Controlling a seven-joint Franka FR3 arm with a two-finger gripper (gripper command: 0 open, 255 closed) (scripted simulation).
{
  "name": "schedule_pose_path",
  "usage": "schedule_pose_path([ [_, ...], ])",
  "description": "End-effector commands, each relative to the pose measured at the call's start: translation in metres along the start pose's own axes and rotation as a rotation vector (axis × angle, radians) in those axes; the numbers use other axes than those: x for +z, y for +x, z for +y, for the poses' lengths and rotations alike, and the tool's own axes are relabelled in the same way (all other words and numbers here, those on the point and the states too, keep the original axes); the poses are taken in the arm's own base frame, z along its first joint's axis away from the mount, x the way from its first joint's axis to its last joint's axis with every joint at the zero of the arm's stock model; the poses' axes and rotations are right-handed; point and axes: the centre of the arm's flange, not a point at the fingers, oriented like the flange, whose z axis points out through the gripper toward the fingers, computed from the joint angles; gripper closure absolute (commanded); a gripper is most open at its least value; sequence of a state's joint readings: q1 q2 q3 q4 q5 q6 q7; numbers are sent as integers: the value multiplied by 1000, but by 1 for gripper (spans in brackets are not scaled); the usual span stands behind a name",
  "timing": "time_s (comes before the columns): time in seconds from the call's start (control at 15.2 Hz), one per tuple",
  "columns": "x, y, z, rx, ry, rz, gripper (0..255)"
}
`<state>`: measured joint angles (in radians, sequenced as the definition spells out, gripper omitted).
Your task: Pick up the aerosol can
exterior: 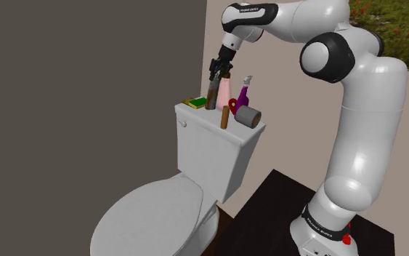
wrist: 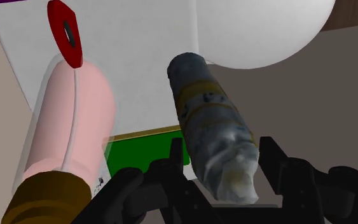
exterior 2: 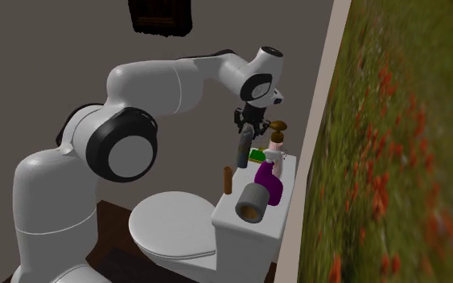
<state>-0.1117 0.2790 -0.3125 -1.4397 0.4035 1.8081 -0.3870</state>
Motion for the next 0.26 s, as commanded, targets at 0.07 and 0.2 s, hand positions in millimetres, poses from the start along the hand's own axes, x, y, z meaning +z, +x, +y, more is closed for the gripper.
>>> schedule_pose_path([
  [0.07,-16,2,-3,0,0,0,255],
  [0.2,-17,2,-3,0,0,0,255],
])
